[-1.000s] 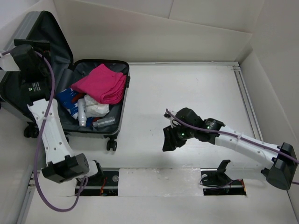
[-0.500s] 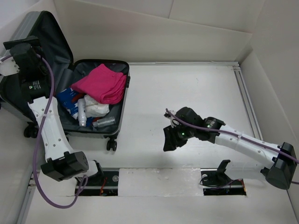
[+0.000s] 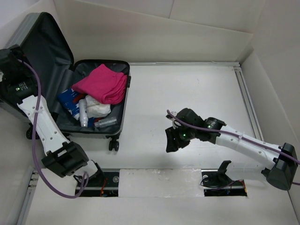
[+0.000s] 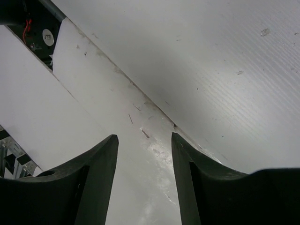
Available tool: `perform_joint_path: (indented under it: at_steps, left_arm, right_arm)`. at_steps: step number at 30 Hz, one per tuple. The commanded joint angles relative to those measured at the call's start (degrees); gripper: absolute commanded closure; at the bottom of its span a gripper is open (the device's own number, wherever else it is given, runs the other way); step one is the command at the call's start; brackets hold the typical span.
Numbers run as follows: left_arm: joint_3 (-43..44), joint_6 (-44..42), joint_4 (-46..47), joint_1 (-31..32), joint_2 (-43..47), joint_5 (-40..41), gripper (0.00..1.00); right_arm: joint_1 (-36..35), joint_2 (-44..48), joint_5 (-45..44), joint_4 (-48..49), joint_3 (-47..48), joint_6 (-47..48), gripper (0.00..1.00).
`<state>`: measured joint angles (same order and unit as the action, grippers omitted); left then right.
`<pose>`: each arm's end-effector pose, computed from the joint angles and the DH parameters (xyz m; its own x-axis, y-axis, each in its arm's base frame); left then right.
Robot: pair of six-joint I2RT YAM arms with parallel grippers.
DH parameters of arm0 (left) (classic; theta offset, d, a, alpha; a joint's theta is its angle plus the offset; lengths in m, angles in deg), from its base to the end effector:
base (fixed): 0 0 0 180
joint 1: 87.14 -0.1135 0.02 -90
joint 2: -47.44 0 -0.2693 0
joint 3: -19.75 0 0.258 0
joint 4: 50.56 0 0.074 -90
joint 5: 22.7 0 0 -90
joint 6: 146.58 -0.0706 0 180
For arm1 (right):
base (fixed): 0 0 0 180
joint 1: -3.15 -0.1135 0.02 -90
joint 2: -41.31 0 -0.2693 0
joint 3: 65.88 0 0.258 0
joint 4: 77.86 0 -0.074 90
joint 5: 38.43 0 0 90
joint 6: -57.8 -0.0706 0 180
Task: Pack the luggage
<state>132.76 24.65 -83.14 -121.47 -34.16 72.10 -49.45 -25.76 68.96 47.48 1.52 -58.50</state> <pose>0.2817 0.1995 0.5114 0.6211 -0.7684 -0.1541 -0.1129 0.1069 -0.9878 0.1384 0.2158 0.2482 -0.8251 -0.3831 -0.4152 -0.5559 0.6814 0.4760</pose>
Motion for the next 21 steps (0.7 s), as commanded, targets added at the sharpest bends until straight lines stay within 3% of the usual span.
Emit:
perform_joint_path:
  at_steps: [1,4,5,7,13,19,21]
  left_arm:
    - [2.3,-2.82,5.51,-6.28,0.04,-4.34,0.43]
    - [1.51,-3.53,8.58,-5.5,0.04,-6.81,0.7]
    - [0.9,-4.23,8.59,-4.18,0.04,-6.82,0.89]
    - [-0.68,-5.02,10.94,0.89,1.52,-5.68,1.0]
    - [-14.04,-9.07,21.32,19.79,6.37,0.56,1.0]
    - [-19.56,-23.82,24.83,48.79,6.37,6.0,1.0]
    - [-21.51,-25.07,24.07,58.17,5.84,6.97,0.96]
  right_arm:
    - [0.39,-0.78,0.28,0.34,2.65,0.9,0.45]
    - [0.39,-1.84,1.07,0.34,3.79,0.9,0.45]
    - [0.39,-1.84,1.07,0.34,3.79,0.9,0.45]
    - [0.39,-1.84,1.69,0.87,3.18,-0.23,0.45]
    - [0.39,-0.7,1.16,1.39,2.65,-0.77,0.45]
    - [0.39,-2.01,-0.68,3.24,5.63,-2.0,0.45]
    - [0.92,-3.59,-2.09,3.24,7.39,-2.69,0.45]
